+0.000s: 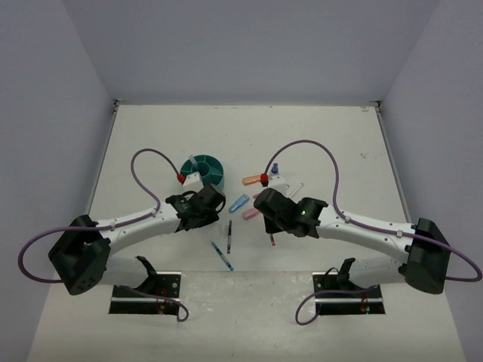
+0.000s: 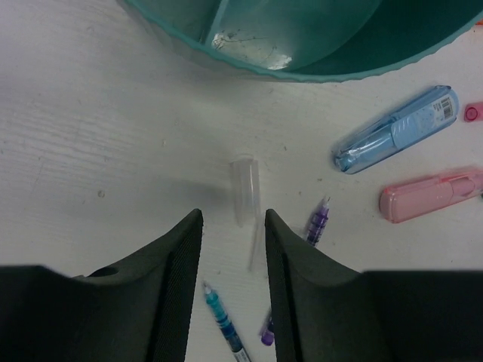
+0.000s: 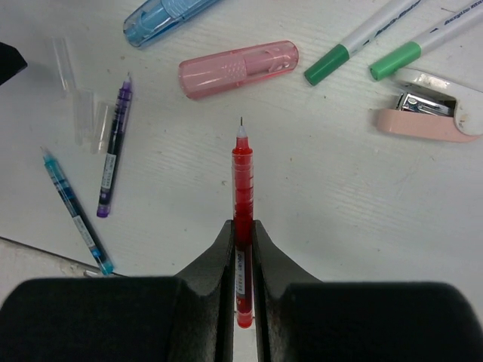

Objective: Sort the stationery into containers
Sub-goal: Pick up the pen from the center of the board, then pick up the pen cap from the center of the board.

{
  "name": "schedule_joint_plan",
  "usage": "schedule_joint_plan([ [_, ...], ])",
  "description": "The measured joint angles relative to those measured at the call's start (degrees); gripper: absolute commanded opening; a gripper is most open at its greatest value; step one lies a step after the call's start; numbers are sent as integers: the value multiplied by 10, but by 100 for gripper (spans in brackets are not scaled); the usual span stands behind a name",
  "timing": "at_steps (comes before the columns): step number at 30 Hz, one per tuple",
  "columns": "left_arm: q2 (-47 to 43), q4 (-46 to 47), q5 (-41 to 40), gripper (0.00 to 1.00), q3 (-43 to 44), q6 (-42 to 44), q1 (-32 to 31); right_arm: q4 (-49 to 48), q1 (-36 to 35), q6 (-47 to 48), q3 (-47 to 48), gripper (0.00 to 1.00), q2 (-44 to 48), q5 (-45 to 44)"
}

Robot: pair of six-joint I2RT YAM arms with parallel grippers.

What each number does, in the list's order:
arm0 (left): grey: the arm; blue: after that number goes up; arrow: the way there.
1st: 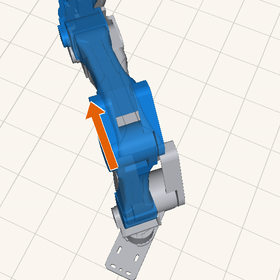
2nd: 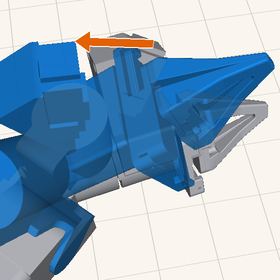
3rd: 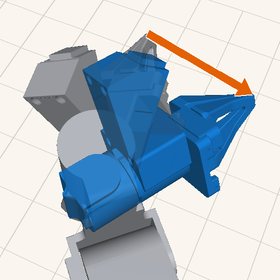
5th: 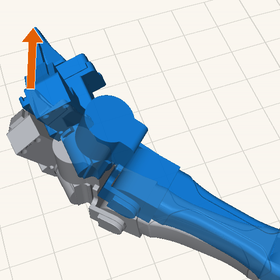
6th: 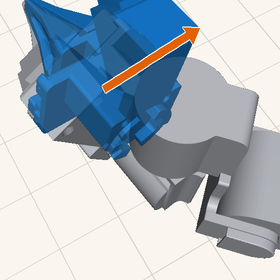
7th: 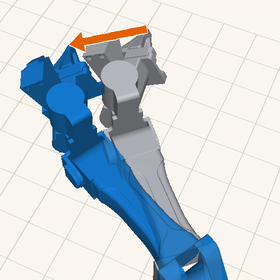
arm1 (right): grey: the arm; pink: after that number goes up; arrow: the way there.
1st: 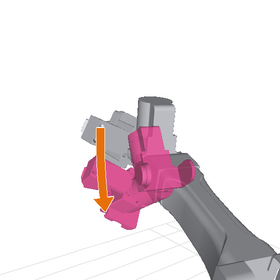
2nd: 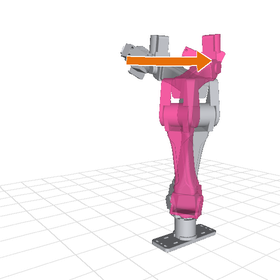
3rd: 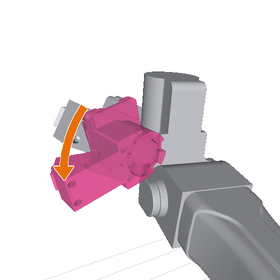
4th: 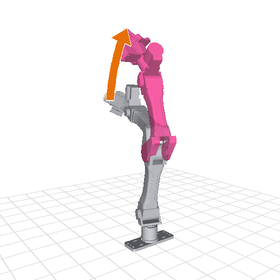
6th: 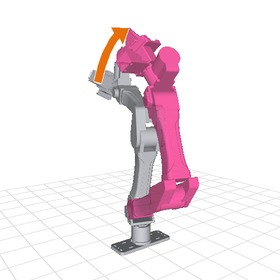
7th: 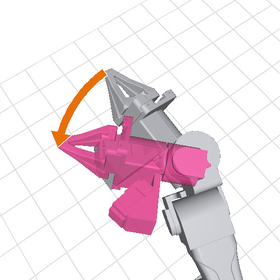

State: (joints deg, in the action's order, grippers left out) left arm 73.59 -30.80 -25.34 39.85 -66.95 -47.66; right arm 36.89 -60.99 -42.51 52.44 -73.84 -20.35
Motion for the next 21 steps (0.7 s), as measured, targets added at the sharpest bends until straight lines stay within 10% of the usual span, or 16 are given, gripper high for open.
schedule_joint_plan([
  [21, 170, -48, -3, 38, 111, -23, -2, -4, 17, 0, -62, 0, 50, -26],
])
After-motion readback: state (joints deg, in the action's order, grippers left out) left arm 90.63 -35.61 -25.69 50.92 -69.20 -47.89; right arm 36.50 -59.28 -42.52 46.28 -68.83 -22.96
